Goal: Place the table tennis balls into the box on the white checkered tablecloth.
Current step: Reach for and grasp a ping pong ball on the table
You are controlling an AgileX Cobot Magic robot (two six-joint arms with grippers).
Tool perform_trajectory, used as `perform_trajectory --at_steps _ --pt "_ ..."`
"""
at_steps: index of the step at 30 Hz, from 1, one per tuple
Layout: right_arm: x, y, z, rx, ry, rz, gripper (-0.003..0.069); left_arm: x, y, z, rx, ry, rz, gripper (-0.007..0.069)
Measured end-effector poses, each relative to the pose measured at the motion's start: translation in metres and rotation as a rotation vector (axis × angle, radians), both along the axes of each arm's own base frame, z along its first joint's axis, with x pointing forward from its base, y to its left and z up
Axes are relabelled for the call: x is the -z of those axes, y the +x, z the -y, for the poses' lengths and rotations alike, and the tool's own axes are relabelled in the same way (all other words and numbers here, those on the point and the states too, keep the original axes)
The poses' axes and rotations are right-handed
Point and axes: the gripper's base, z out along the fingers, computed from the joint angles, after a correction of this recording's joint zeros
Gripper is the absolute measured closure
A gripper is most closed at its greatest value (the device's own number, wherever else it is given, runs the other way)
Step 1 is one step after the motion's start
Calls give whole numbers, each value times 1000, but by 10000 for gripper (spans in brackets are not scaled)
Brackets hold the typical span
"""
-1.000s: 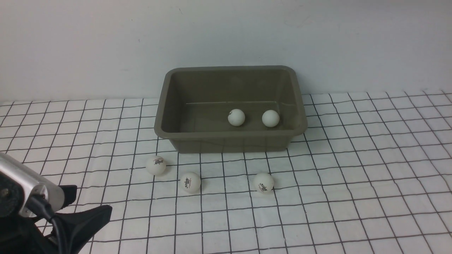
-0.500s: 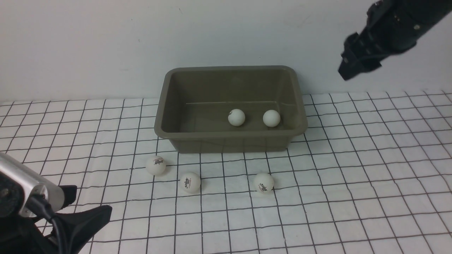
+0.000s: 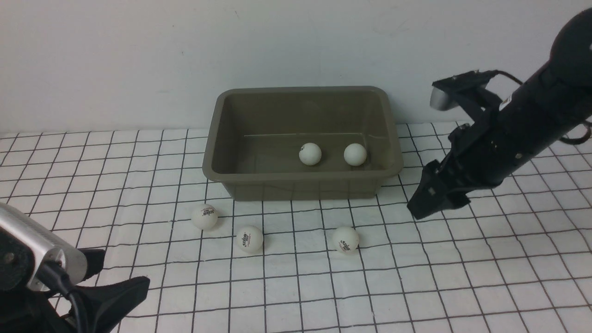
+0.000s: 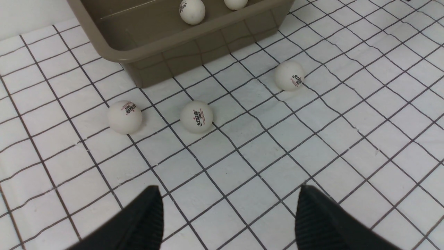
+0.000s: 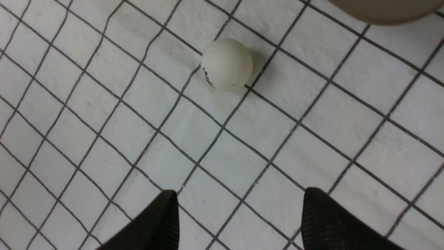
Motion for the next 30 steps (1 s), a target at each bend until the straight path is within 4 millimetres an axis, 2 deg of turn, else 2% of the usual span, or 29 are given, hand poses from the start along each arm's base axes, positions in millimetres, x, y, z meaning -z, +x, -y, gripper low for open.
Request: perform_trajectory --at_steps 5,11,13,18,21,30 --pt "11 3 -12 -59 23 19 228 0 0 0 0 0 0 164" --pt "30 2 -51 -192 -47 102 228 0 0 0 4 0 -5 164" --pt "43 1 -66 -255 -108 136 228 1 -1 1 12 0 -13 164" --pt "66 3 -86 -308 -152 173 228 2 -3 2 36 -1 -37 164" --pt "76 6 -93 -310 -154 189 228 3 -4 3 41 -1 -42 164" --pt "85 15 -96 -288 -151 244 228 3 -4 3 41 -1 -42 164"
